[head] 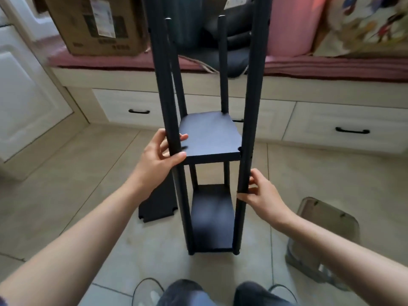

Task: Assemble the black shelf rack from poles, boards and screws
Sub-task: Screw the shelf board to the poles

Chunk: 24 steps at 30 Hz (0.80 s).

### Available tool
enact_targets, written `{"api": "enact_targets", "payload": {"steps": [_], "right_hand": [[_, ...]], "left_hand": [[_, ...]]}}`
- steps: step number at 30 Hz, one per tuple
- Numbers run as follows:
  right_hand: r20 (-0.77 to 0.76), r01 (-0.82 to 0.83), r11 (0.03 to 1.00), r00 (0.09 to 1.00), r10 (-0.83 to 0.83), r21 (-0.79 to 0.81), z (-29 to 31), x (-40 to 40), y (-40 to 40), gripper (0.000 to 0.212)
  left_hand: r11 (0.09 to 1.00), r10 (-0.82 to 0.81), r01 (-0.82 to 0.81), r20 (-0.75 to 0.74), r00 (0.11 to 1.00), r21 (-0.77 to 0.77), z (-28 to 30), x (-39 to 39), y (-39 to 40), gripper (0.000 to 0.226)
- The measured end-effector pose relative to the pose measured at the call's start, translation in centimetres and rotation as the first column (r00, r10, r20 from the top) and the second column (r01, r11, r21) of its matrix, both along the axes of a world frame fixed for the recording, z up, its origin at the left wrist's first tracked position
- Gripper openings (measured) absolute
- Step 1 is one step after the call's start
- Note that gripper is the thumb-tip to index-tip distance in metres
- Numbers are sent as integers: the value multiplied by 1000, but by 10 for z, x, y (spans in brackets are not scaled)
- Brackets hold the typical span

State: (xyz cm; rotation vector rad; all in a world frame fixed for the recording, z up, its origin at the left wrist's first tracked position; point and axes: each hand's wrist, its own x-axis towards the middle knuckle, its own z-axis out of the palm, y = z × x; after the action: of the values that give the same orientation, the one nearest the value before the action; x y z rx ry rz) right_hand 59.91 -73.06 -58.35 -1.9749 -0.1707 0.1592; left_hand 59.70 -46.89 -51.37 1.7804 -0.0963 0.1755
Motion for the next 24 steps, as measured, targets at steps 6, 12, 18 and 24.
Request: {"api": "enact_targets", "payload": {"steps": [6, 12, 18, 24], "right_hand": [[8, 28, 999, 1000, -28, 15, -16, -22, -14, 29], [10, 40, 999, 999, -40, 3, -18, -23, -12, 27], [17, 3, 997, 1000, -1, -80, -24, -34, -1, 24], [14, -50, 986, 998, 53, -156, -28, -49, 3, 36]], "left_hand": [[992, -88, 89, -9, 996, 90, -12, -11, -7, 38], [996, -16, 16, -3, 1000, 89, -12, -17, -16, 48], [974, 224, -226, 57, 973, 30, -28, -42, -23, 40], [921, 387, -389, 67, 920, 12, -35, -67, -30, 63]]}}
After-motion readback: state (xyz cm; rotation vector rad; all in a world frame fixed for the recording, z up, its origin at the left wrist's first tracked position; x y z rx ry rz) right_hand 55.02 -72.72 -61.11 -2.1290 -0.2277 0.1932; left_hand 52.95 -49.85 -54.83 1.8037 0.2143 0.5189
